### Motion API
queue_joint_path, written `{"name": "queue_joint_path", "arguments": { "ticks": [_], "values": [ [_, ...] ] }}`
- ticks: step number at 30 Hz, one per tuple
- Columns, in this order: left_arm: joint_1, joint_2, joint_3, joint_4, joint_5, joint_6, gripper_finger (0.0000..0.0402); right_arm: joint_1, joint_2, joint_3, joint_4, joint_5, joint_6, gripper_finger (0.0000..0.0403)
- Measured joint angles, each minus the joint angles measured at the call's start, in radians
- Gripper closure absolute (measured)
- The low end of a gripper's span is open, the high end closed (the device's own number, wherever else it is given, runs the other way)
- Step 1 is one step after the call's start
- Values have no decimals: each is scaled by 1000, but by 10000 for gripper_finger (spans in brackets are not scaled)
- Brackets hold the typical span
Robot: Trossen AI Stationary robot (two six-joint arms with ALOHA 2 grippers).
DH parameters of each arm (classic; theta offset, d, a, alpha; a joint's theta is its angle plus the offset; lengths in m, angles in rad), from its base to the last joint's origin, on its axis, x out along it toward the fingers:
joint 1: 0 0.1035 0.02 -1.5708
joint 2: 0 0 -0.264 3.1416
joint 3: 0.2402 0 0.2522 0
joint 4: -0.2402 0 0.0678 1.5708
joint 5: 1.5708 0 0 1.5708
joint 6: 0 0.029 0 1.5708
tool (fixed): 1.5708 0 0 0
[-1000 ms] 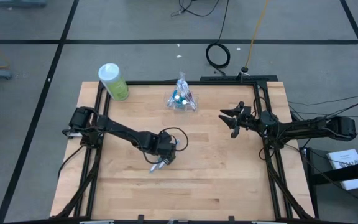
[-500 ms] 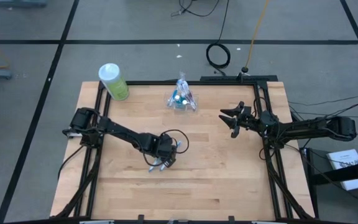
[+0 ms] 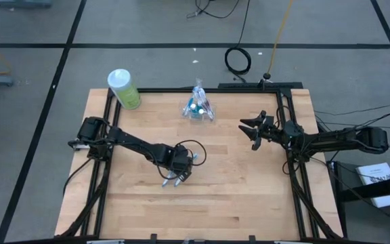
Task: Pick & Place toothbrushing station
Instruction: Put the blue toothbrush into the transparent organizer
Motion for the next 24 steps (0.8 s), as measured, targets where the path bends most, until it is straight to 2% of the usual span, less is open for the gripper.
{"name": "queue_joint_path", "arguments": {
  "ticks": [6,8,13,15,19,24],
  "values": [
    [12,0,0,3,9,22,374,0,0,0,0,0,0,261],
    [15,-4,0,3,2,40,389,0,0,0,0,0,0,261],
    [23,-62,-8,1,-40,114,380,0,0,0,0,-1,0,261],
    [26,-103,-14,-13,-121,160,387,0,0,0,0,-1,0,261],
    [31,-259,-7,-20,-295,264,392,0,0,0,-2,-1,0,261],
    [59,-429,-10,-28,-408,381,394,0,0,0,-4,-1,0,261]
  ]
}}
